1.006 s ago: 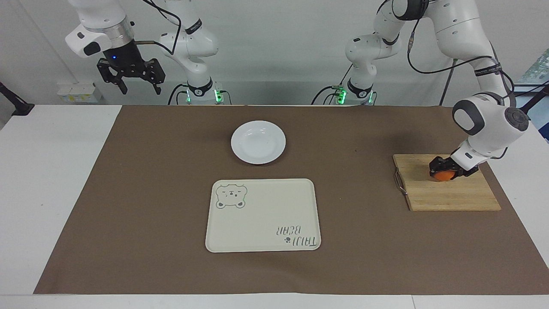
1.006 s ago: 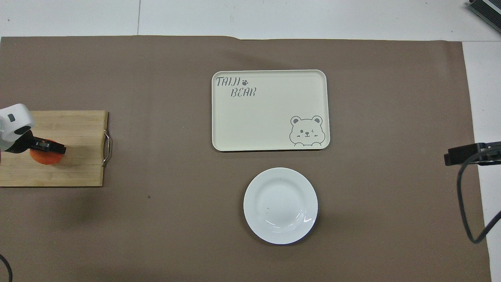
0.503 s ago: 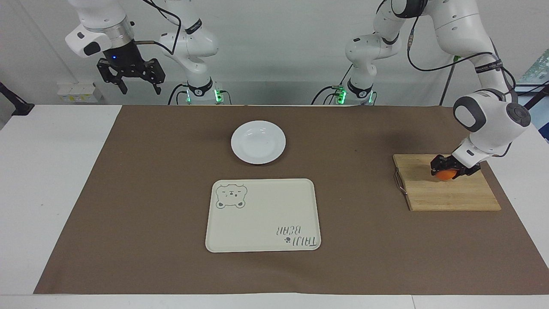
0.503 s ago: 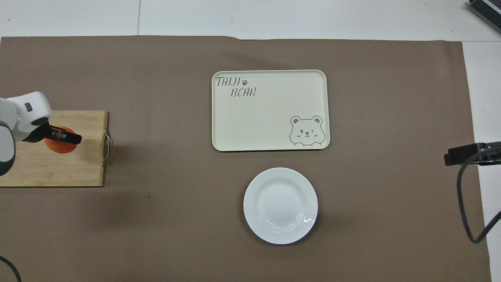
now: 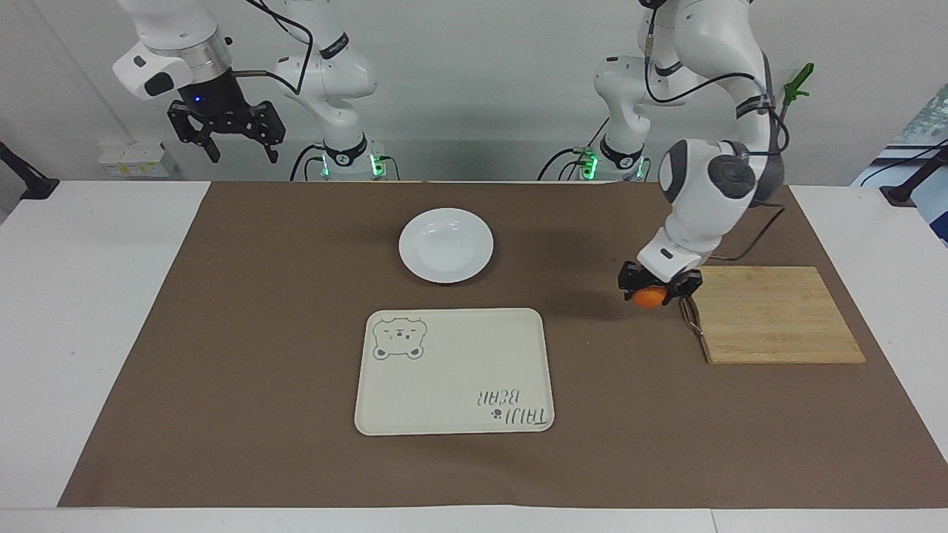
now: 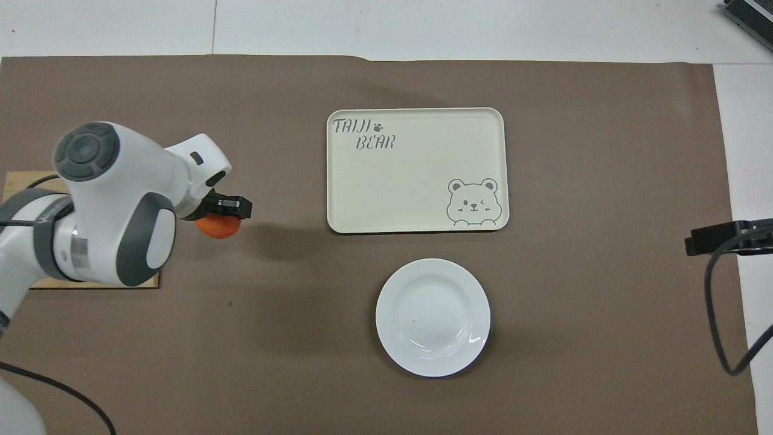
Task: Place orange and plate with both arms
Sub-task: 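Lift the orange with the left gripper and carry it over the plate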
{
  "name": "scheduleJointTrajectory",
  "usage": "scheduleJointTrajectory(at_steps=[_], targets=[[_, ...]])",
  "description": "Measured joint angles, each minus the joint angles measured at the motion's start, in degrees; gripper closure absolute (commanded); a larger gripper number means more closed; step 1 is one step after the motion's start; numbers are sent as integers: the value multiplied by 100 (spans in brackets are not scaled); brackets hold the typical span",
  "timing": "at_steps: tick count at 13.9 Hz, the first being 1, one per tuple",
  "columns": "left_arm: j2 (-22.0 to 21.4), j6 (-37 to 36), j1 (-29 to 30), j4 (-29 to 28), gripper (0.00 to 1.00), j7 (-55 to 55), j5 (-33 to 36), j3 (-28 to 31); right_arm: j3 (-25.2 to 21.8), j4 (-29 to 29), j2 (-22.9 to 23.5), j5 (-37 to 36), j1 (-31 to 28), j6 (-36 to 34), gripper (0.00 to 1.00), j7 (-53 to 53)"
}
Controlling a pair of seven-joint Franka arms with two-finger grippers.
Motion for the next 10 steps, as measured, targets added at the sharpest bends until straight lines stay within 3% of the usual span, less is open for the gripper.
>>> scheduleJointTrajectory(at_steps=[6,10], targets=[[-43,170,-1838,-5,100,-2303,-1,-35,0,-4,0,0,0,0,0,0],[-7,547,-2691,-15,100,-3112,-1,-41,0,-5,0,0,0,0,0,0]])
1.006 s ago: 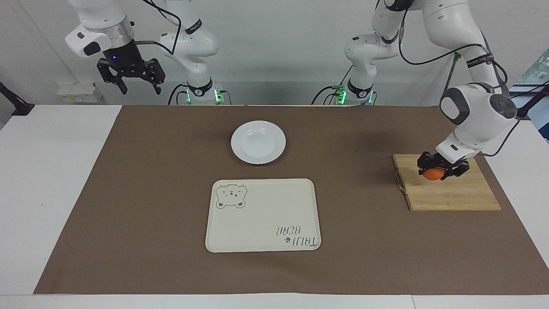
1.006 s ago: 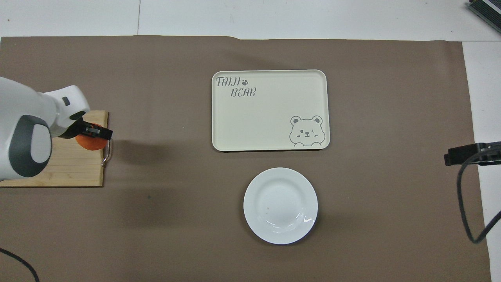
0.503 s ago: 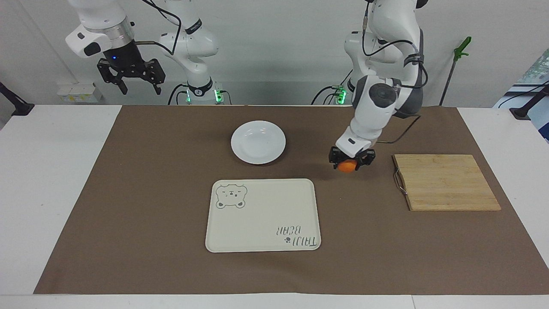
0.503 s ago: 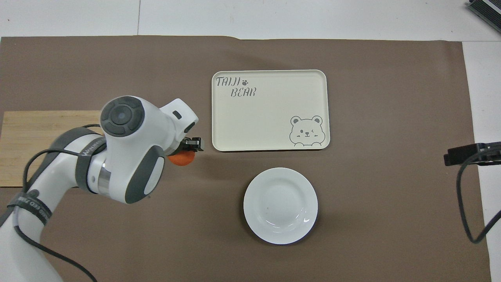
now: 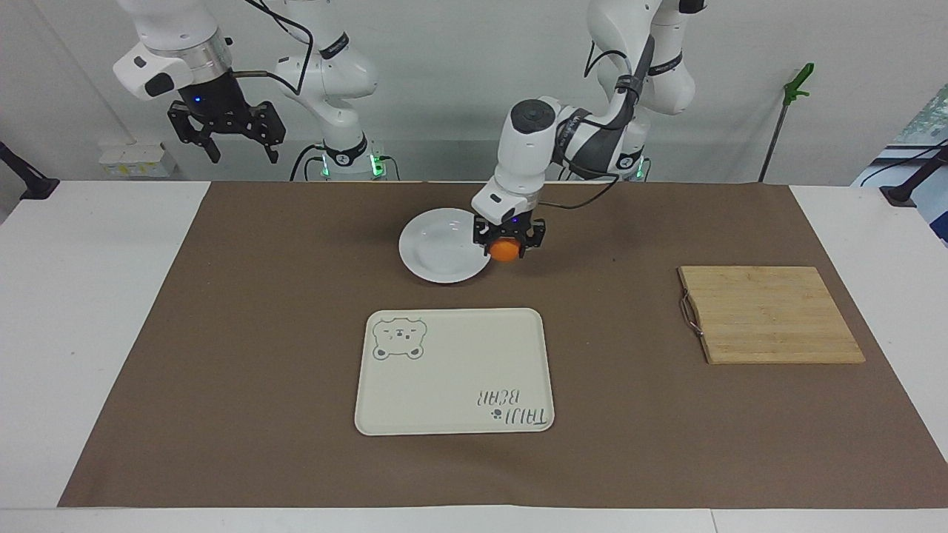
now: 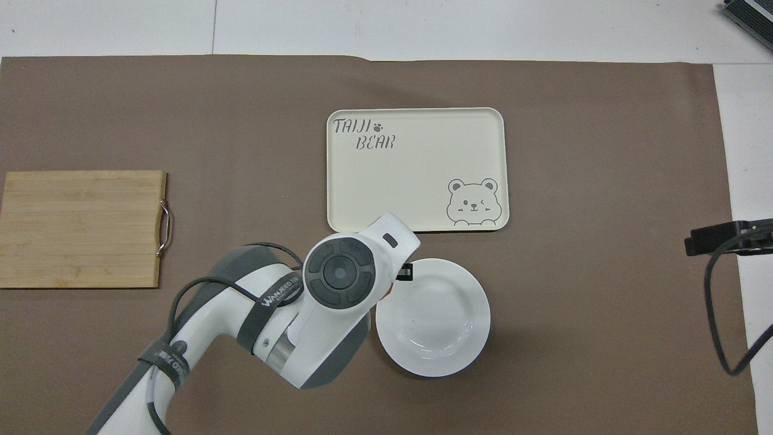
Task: Place orange and plate with both arms
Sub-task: 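Lift the orange with the left gripper and carry it over the plate, then lower the orange onto the white plate and open the left gripper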
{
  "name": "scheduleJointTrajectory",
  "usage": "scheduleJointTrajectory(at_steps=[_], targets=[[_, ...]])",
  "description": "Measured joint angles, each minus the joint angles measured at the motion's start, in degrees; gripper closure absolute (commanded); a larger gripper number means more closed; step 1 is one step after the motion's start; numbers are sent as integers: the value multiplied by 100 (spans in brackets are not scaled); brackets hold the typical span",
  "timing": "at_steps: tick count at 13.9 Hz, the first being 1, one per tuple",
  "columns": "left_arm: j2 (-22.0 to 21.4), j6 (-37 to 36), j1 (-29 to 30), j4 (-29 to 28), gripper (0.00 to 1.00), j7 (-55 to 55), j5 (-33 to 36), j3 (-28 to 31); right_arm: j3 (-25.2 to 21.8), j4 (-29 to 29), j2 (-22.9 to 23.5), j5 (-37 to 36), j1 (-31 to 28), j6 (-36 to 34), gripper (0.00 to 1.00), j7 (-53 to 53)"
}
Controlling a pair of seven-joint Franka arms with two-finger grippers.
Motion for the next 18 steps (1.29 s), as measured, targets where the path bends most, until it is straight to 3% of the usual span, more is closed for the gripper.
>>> scheduleJointTrajectory(at_steps=[4,6,9,10,13,14,18], targets=[[387,571,-471,11,100,-435,0,-1,0,-2,0,0,0,0,0,0],[659,751,-565,68,94,-509,0,-5,0,-3,0,0,0,0,0,0],[837,814,-675,121,63,-526,0,-24,0,-4,0,0,0,0,0,0],[851,850,-704,123,57,-527,0,-30,0,-4,0,0,0,0,0,0],[886,982,-806,123,9,-541,0,-39,0,-4,0,0,0,0,0,0],[889,988,-811,123,0,-542,0,-43,0,-5,0,0,0,0,0,0],[889,988,-811,123,0,-543,0,-42,0,-5,0,0,0,0,0,0]])
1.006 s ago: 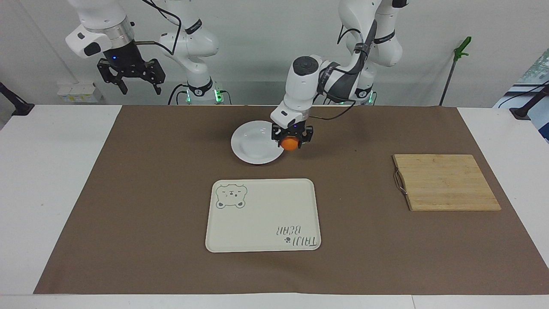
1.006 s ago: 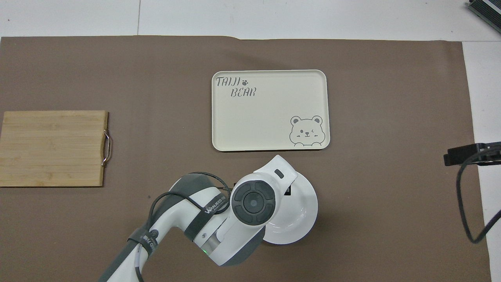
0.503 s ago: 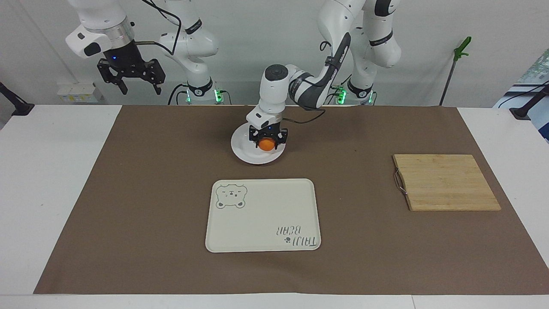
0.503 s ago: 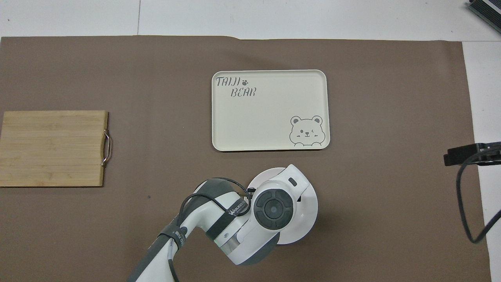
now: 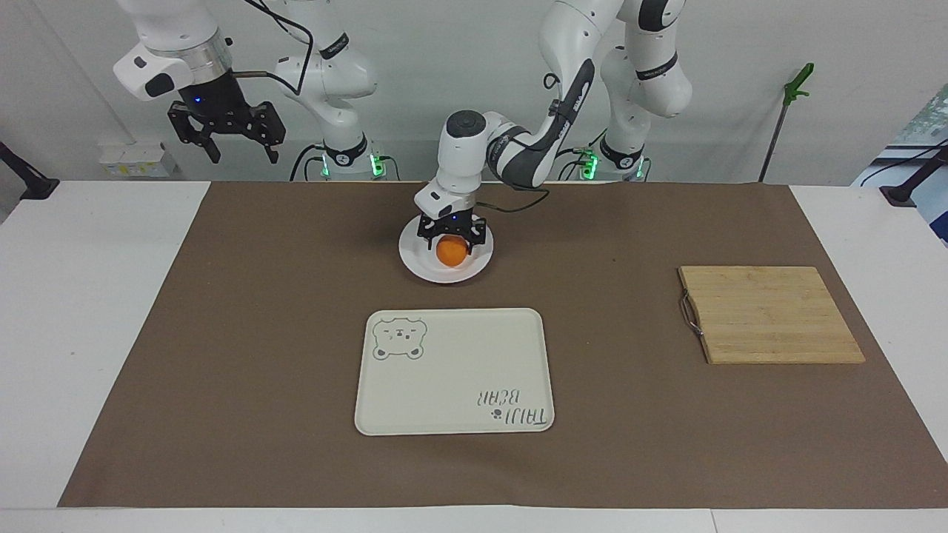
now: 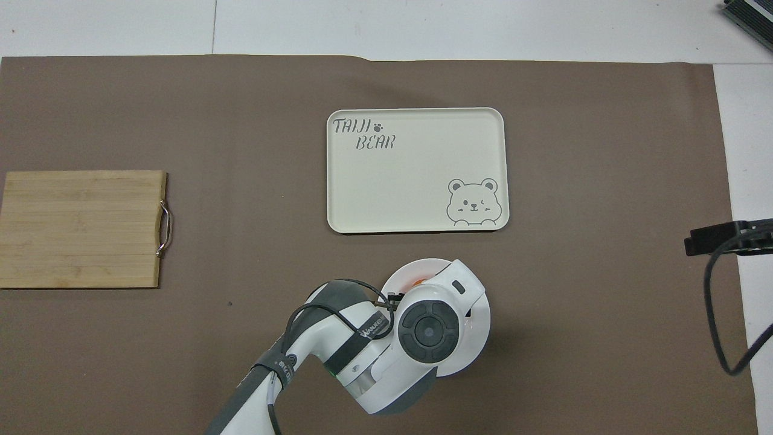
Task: Place orange and plate with both arms
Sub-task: 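Lower the orange onto the white plate and open the left gripper, then withdraw the left gripper while the right gripper reaches the plate rim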
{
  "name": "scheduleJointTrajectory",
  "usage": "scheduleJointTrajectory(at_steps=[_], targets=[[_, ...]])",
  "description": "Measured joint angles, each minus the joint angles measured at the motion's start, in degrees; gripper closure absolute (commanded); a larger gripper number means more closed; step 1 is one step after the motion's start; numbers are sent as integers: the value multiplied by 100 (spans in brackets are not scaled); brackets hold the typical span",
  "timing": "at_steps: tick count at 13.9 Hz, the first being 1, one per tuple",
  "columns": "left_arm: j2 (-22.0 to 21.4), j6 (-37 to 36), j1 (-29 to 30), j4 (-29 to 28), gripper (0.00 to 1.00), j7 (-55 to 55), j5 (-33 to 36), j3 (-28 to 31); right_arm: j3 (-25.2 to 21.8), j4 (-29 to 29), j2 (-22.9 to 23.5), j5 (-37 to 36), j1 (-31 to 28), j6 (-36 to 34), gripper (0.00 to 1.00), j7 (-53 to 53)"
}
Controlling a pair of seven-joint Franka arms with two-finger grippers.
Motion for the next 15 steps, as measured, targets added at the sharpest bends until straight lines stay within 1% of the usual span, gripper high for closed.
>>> scheduleJointTrajectory(at_steps=[3,5,6,8,10,12,15], targets=[[-9,0,2,11,0,1,0,26,0,0,0,0,0,0,0,0],[-97,-39,42,85,0,9,0,92,0,0,0,0,0,0,0,-60],[-197,-149,91,125,0,31,0,135,0,-4,-2,0,0,0,0,-153],[-507,-640,347,173,0,306,4,184,-1,-79,-24,0,-9,0,0,-223],[-858,-1202,779,176,0,865,4,211,-3,-257,-78,64,-21,41,0,-225],[-1100,-1631,1304,165,0,1477,5,229,-9,-461,-112,306,-25,199,0,-225],[-1283,-1847,2251,143,0,2518,6,248,-37,-928,-132,737,-29,639,0,-225]])
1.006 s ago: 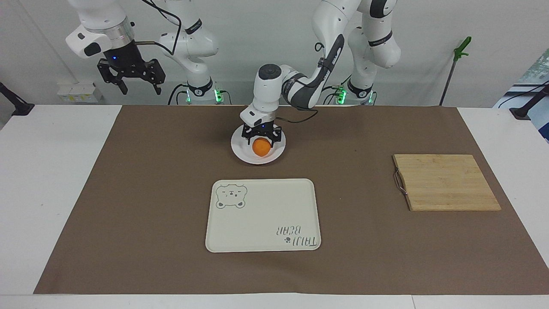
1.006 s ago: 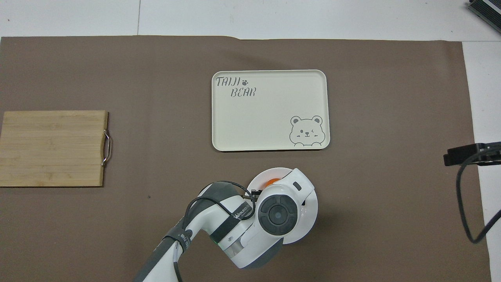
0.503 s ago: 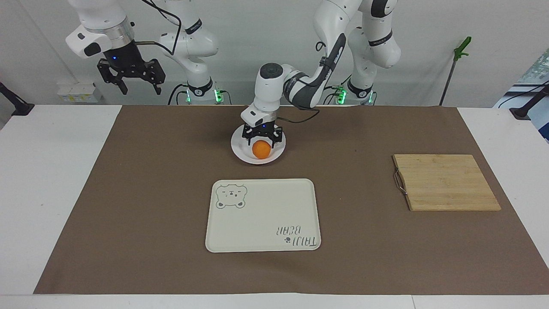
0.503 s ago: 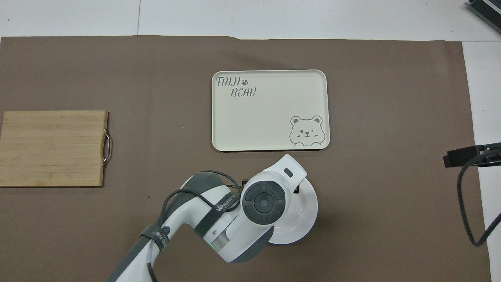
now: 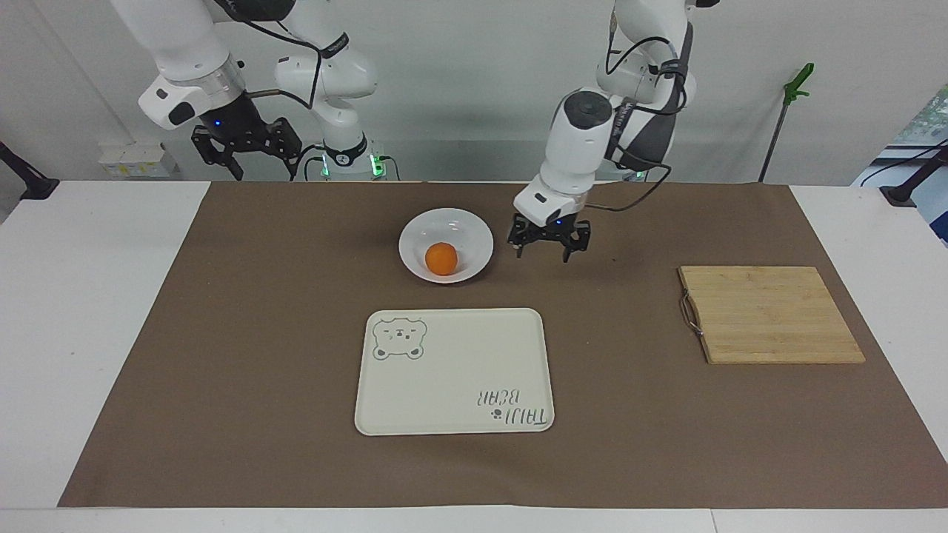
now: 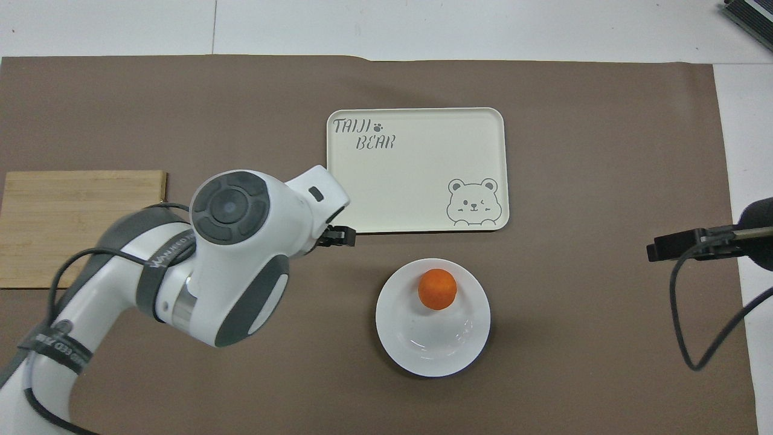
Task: Place orange and plate with both arms
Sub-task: 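Withdraw the left gripper while the right gripper reaches the plate rim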
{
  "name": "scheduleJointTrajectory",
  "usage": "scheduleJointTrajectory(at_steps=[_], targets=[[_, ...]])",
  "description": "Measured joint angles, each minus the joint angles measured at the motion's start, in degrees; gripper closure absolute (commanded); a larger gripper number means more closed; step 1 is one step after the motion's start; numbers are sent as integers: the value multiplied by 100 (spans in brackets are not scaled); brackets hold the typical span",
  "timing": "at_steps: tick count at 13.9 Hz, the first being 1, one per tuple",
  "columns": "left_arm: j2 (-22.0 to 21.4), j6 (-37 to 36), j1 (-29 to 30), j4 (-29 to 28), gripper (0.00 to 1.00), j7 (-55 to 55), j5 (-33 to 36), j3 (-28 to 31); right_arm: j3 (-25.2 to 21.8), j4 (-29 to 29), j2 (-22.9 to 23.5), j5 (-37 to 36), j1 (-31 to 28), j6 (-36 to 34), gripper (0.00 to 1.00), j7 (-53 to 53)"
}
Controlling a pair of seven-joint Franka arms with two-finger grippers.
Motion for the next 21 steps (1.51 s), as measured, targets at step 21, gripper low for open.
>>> scheduleJointTrajectory(at_steps=[21], targets=[[-462,-2896,2598,2696,0,3285,221,9,16,-2856,457,3358,315,2485,0,-2154]])
